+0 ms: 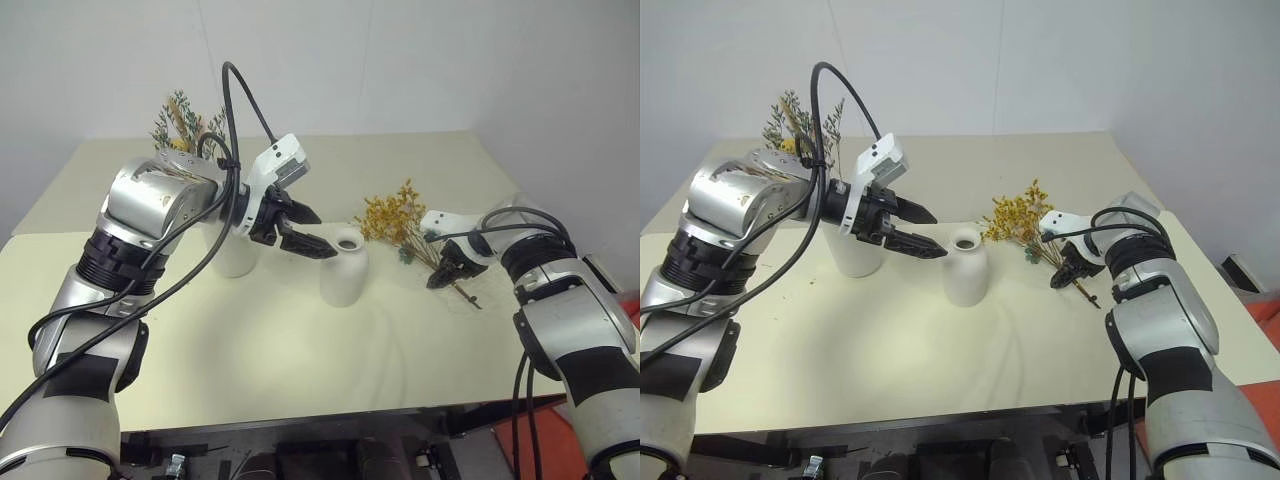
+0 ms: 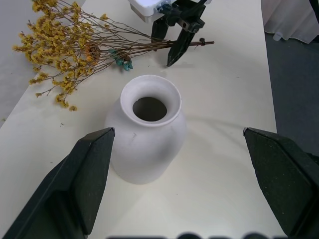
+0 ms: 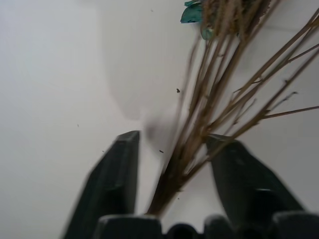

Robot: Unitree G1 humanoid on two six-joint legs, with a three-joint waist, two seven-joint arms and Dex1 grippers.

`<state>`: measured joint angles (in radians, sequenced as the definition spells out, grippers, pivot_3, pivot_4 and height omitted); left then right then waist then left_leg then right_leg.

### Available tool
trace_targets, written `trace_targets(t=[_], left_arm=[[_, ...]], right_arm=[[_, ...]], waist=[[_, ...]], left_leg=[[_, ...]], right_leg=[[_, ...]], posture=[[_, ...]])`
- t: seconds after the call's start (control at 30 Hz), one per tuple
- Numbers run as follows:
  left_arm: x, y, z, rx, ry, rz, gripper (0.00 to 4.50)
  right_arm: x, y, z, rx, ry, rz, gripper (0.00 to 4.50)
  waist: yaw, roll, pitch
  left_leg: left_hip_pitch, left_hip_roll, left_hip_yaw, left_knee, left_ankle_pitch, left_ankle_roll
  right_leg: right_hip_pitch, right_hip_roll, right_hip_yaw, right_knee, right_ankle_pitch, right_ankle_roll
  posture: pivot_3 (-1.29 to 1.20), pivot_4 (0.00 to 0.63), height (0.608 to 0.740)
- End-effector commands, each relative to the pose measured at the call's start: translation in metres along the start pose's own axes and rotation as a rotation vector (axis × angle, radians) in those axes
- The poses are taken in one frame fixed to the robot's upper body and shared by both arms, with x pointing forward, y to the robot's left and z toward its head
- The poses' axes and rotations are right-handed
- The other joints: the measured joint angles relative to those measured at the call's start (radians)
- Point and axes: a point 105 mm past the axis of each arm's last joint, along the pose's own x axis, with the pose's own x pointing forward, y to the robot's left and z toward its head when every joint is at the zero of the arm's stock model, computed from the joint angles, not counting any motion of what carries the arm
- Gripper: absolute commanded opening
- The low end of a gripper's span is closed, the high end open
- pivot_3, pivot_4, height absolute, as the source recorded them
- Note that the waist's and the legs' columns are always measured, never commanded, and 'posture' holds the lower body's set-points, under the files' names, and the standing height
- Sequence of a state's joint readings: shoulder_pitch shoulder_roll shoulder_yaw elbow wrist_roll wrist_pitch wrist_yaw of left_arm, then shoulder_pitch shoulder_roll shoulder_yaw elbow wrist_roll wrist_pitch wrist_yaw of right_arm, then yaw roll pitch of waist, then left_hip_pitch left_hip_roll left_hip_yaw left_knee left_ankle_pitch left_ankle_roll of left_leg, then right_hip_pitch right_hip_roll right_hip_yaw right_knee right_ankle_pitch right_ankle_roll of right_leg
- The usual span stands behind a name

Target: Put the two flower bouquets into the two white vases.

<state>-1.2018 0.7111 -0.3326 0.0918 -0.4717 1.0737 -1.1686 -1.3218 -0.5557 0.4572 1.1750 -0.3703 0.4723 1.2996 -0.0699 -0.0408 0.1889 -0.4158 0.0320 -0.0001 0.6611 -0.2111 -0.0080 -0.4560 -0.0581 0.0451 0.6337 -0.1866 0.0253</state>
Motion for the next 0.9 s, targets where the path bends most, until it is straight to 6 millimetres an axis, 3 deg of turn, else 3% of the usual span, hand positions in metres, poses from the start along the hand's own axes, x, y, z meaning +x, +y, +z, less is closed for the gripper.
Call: trace_targets(t=[0.03,0.1,0.17,0.43,0.7,0.8,0.9], left_arm=[[-0.008,-0.001,0.009,0.04,-0.026,0.022,4.5],[-0.008,-0.001,0.009,0.041,-0.026,0.022,4.5],[-0.008,-0.001,0.009,0.043,-0.025,0.021,4.5],[-0.008,0.001,0.009,0.05,-0.023,0.025,4.5],[-0.014,0.005,0.01,0.059,-0.036,0.036,4.5],[-0.015,0.005,0.011,0.06,-0.043,0.023,4.5],[-0.017,0.004,0.01,0.061,-0.048,0.012,4.5]], right_arm=[[-0.008,-0.004,0.006,0.005,-0.029,-0.023,1.22],[-0.007,-0.004,0.006,0.011,-0.033,-0.025,0.45],[-0.007,-0.005,0.006,0.024,-0.039,-0.029,0.03],[-0.024,-0.016,0.015,0.105,-0.133,-0.096,0.03],[-0.087,-0.037,0.063,0.21,-0.556,-0.221,0.03],[-0.117,-0.035,0.088,0.194,-0.833,-0.239,0.03],[-0.136,-0.028,0.1,0.188,-1.018,-0.256,0.03]], waist=[[0.0,0.0,0.0],[0.0,0.0,0.0],[0.0,0.0,0.0],[0.0,0.0,0.0],[0.001,0.002,0.001],[0.002,0.002,0.001],[0.002,0.002,0.001]], left_leg=[[0.0,0.0,0.0,0.0,0.0,0.0],[0.0,0.0,0.0,0.0,0.0,0.0],[0.0,0.0,0.0,0.0,0.0,0.0],[0.0,0.0,0.0,0.0,0.0,0.0],[0.0,0.0,0.0,0.0,0.0,0.0],[0.0,0.0,0.0,0.0,0.0,0.0],[0.0,0.0,0.0,0.0,0.0,0.0]], right_leg=[[0.0,0.0,0.0,0.0,0.0,0.0],[0.0,0.0,0.0,0.0,0.0,0.0],[0.0,0.0,0.0,0.0,0.0,0.0],[0.0,0.0,0.0,0.0,0.0,0.0],[0.0,0.0,0.0,0.0,0.0,0.0],[0.0,0.0,0.0,0.0,0.0,0.0],[0.0,0.0,0.0,0.0,0.0,0.0]], posture=[[0.0,0.15,0.74],[0.0,0.15,0.74],[0.0,0.15,0.74],[0.0,0.15,0.74],[0.0,0.15,0.74],[0.0,0.15,0.74],[0.0,0.15,0.74]])
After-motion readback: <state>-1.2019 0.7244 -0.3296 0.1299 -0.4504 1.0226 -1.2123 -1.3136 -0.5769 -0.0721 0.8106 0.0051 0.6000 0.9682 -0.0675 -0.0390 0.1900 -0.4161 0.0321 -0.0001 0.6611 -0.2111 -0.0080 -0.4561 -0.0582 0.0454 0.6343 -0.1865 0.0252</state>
